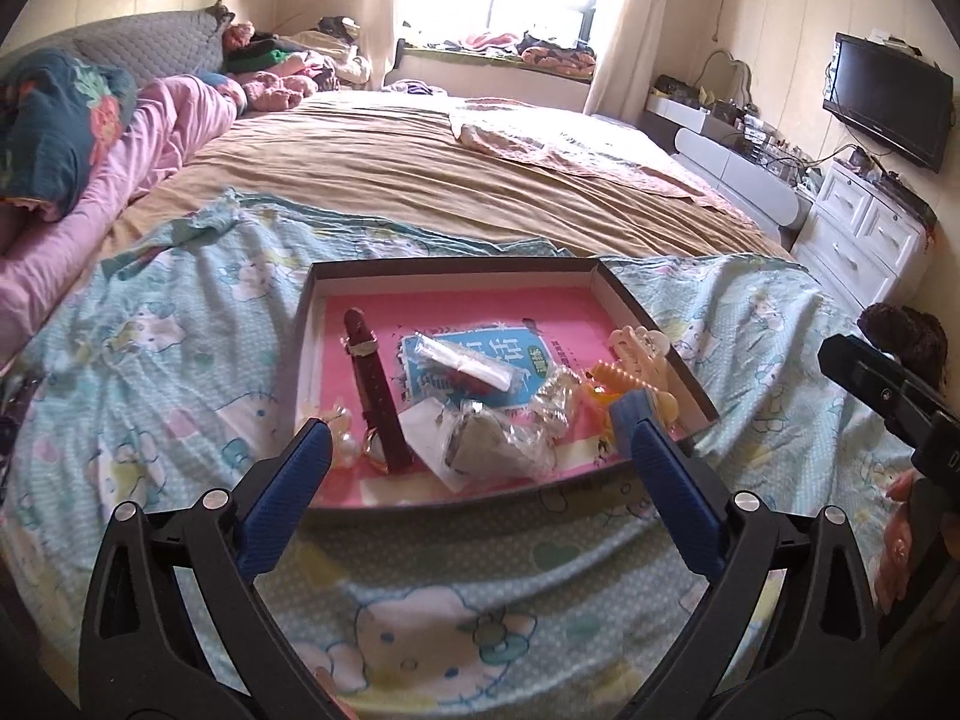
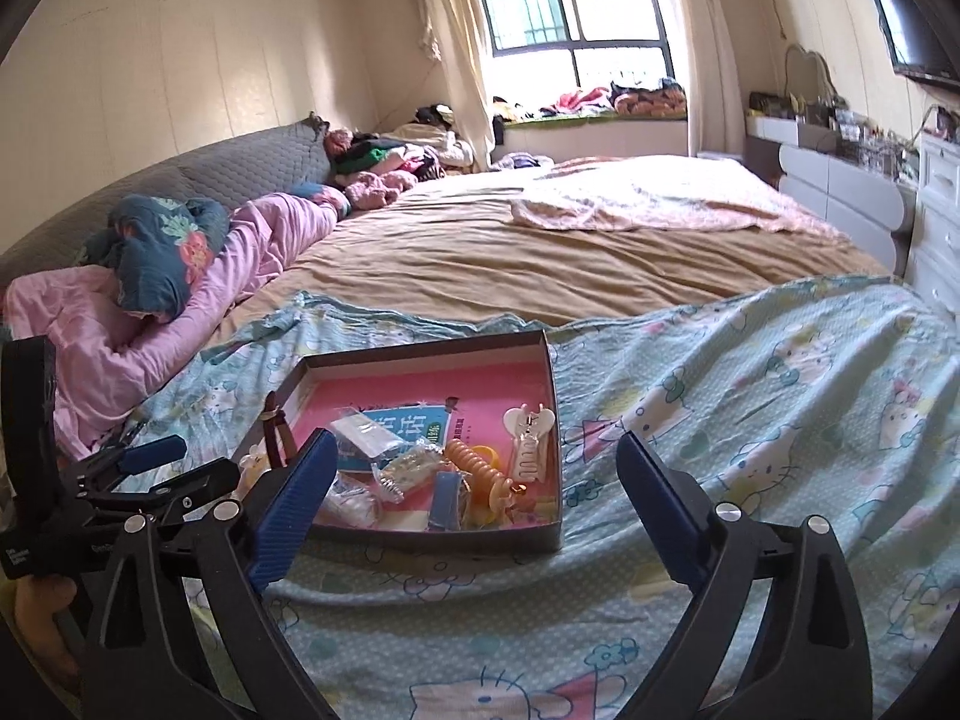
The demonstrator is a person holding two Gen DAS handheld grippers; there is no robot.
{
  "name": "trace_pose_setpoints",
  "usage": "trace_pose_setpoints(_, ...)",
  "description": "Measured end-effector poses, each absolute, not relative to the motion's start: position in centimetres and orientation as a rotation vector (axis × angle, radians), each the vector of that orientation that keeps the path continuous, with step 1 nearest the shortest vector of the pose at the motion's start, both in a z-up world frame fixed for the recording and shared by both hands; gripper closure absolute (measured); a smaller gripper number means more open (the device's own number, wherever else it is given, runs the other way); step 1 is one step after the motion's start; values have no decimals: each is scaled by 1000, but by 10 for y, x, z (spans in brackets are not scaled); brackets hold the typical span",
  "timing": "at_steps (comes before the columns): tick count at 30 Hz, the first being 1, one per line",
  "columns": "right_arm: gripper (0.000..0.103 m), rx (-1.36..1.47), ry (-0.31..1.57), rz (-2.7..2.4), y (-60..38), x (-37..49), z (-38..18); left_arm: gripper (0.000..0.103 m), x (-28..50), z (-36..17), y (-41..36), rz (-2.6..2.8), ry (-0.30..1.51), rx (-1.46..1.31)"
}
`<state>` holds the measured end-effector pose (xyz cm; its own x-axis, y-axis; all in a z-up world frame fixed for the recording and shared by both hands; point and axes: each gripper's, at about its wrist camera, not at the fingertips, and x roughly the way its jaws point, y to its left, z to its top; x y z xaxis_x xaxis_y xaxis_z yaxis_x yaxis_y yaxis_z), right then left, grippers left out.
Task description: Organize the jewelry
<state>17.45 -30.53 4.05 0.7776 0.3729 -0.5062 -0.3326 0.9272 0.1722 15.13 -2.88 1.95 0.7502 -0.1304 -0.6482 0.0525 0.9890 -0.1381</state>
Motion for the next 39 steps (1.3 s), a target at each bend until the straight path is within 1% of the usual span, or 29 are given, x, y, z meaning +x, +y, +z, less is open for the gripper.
trace_pose_setpoints(8, 8, 54, 579, 408, -304, 150, 33, 10, 118, 18, -22, -69, 704, -121)
trace_pose_setpoints(19, 8, 26, 664, 426, -299, 134, 6, 10, 97, -1, -12, -27, 753, -137)
trace_pose_setpoints(39, 8, 27, 687, 430, -299, 130, 2, 10, 91, -1, -18, -30, 761, -121)
